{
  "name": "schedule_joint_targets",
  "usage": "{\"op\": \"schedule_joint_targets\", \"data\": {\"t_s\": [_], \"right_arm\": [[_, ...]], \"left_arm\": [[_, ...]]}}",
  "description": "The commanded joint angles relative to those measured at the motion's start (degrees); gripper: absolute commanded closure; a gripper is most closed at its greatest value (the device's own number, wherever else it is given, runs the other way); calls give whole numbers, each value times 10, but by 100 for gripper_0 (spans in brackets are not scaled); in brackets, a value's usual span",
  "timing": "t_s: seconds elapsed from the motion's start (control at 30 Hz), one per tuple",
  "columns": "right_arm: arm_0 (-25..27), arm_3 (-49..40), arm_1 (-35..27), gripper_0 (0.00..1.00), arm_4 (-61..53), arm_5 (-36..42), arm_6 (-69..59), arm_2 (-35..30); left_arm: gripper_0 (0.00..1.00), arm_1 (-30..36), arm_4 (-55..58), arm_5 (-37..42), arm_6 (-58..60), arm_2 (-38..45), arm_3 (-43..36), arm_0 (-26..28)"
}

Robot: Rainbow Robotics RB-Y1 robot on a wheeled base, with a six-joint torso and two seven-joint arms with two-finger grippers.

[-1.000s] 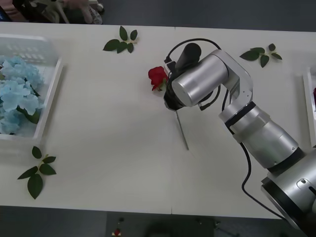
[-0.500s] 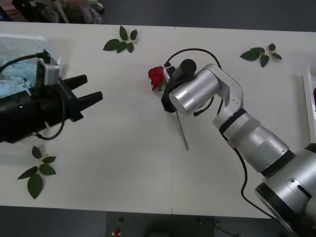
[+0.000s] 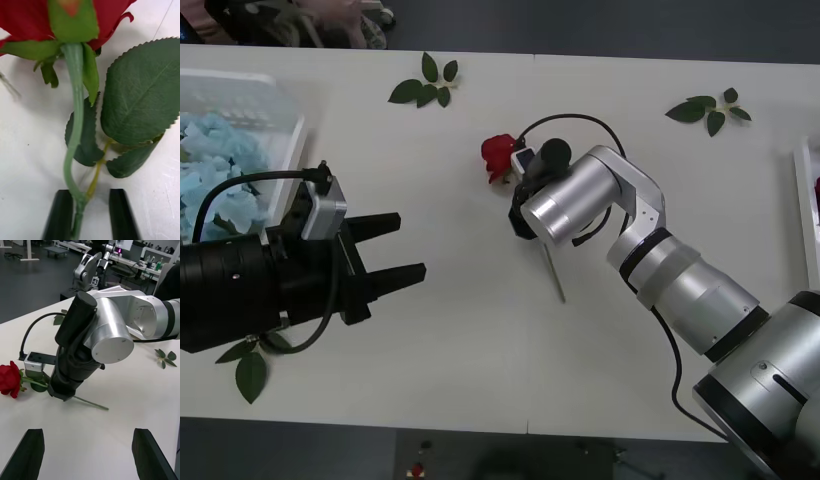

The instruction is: Put the red flowers into the right box and the blue flowers into the left box

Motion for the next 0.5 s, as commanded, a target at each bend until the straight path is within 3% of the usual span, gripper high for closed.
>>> {"op": "schedule_joint_targets", "data": {"t_s": [0.03, 0.07, 0.1, 0.27, 0.5], "right_arm": [[-10, 3, 14, 85, 7, -4, -29, -5], [-10, 6, 14, 99, 5, -4, -30, -5], [-10, 6, 14, 100, 5, -4, -30, -5], [-13, 4, 13, 100, 1, 3, -39, -6], [-52, -72, -62, 100, -94, 118, -110, -13]], "left_arm": [[33, -3, 1, 36, -3, 8, 0, -31], [33, 2, 1, 56, -3, 8, 9, -43], [33, 2, 2, 66, -3, 8, 13, -48], [33, -36, 2, 166, -3, 30, 63, -65], [33, -74, -13, 233, -3, 55, 94, -66]]}}
